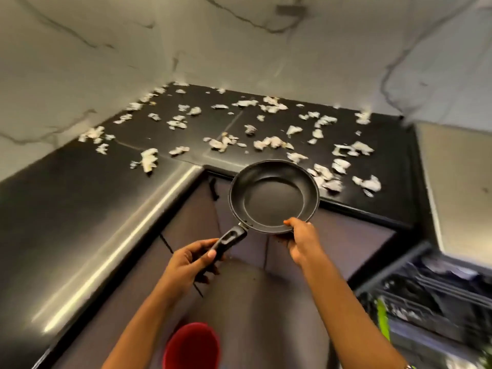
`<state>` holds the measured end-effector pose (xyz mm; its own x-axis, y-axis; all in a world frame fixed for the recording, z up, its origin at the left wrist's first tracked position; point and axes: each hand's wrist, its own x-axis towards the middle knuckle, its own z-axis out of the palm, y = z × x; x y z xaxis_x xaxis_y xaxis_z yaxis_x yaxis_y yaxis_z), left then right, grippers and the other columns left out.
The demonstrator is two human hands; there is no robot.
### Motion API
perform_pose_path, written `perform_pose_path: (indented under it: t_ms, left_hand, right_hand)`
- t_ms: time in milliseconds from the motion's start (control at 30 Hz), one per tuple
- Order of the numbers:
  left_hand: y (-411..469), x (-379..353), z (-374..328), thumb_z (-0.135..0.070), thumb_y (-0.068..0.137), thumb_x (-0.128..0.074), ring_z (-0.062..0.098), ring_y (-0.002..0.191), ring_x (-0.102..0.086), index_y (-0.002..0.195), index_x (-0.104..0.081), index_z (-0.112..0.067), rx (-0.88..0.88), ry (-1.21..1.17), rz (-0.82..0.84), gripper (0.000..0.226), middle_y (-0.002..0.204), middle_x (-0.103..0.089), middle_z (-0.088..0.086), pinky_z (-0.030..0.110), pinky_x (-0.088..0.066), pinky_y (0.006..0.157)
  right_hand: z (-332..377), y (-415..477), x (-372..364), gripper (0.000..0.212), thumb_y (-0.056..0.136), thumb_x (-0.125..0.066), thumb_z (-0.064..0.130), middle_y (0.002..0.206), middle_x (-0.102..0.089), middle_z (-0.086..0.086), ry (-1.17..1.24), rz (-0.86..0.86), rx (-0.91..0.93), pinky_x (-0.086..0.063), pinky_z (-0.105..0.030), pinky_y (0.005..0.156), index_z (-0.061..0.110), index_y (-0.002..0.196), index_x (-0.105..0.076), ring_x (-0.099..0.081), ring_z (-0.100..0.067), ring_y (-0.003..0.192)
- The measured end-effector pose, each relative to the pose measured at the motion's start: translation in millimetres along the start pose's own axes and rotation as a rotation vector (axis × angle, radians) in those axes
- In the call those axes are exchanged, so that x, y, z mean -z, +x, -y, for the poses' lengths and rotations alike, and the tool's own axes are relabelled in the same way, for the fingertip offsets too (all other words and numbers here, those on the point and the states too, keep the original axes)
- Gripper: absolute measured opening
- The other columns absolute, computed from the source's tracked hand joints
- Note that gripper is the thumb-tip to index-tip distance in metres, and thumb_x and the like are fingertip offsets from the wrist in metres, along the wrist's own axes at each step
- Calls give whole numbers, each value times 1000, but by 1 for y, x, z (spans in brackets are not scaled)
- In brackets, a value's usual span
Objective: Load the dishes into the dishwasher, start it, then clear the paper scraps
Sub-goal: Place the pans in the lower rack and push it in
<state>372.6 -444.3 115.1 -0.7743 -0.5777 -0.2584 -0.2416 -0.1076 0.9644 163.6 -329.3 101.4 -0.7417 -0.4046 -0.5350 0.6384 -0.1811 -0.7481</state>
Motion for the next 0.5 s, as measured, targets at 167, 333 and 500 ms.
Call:
perform_pose_path:
  t_ms: [167, 333, 500]
  left_hand:
    - [-4, -94, 27, -11, 93, -56, 19, 97, -65, 114, -61, -20, 71, 81, 68, 24, 102, -72, -2, 27, -53, 69]
    - [10, -227, 35, -18, 96, -52, 12, 108, -58, 136, -44, -20, 40, 187, 208, 41, 124, -58, -3, 21, -51, 76]
    - [-14, -363, 85, -8, 93, -56, 18, 104, -58, 125, -52, -22, 30, 434, 219, 35, 110, -60, -3, 34, -48, 91]
  right_hand:
    - [17, -36, 148, 17, 83, -39, -9, 67, -52, -13, -183, -144, -30, -53, -35, 48, 0, 88, -53, -53, -22, 58]
    - [35, -73, 294, 13, 85, -45, -4, 53, -52, -8, -426, -153, -163, -46, -23, 36, 8, 80, -49, -53, -11, 35]
    - [47, -92, 428, 19, 89, -47, 9, 45, -55, -1, -485, -88, -309, -48, -22, 43, 12, 70, -51, -55, -11, 39]
